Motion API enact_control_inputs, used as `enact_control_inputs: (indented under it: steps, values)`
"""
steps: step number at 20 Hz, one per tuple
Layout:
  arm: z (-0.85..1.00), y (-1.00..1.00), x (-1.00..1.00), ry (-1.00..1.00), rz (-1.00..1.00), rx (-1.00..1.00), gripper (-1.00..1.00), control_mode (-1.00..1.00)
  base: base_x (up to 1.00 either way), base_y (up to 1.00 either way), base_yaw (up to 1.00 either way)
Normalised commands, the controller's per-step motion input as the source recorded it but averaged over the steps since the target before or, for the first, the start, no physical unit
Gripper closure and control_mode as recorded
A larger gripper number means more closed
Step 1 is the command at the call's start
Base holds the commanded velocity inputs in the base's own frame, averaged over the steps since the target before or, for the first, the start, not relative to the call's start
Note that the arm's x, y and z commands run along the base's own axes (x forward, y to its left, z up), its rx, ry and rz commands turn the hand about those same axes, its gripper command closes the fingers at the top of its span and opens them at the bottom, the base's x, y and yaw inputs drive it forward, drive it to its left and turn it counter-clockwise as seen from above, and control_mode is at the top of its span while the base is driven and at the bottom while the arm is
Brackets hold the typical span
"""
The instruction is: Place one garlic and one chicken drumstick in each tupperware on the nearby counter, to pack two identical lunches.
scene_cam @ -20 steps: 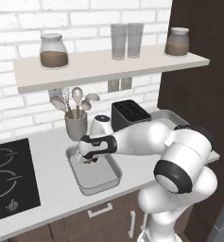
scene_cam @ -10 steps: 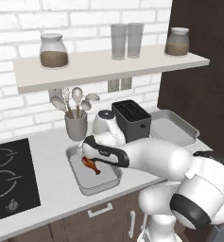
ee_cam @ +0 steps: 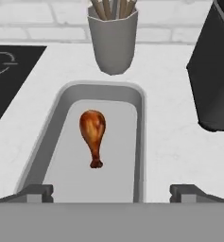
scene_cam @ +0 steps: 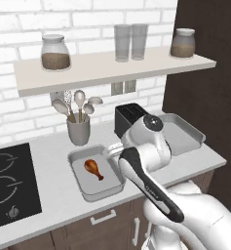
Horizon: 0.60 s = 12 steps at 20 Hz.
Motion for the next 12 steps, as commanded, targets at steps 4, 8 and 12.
enact_control_inputs:
  steps: [4, 8, 12]
  values:
    - [0.62, -0.43, -0.65, -0.04, 0.00, -0.07, -1.00, -1.00, 0.00, 0.00, 0.00]
    - [0.57, -0.61, -0.48, -0.01, 0.03, -0.11, -1.00, -1.00, 0.00, 0.00, 0.00]
    - [0.74, -0.52, -0.27, 0.00, 0.01, -0.11, -1.00, -1.00, 0.00, 0.00, 0.00]
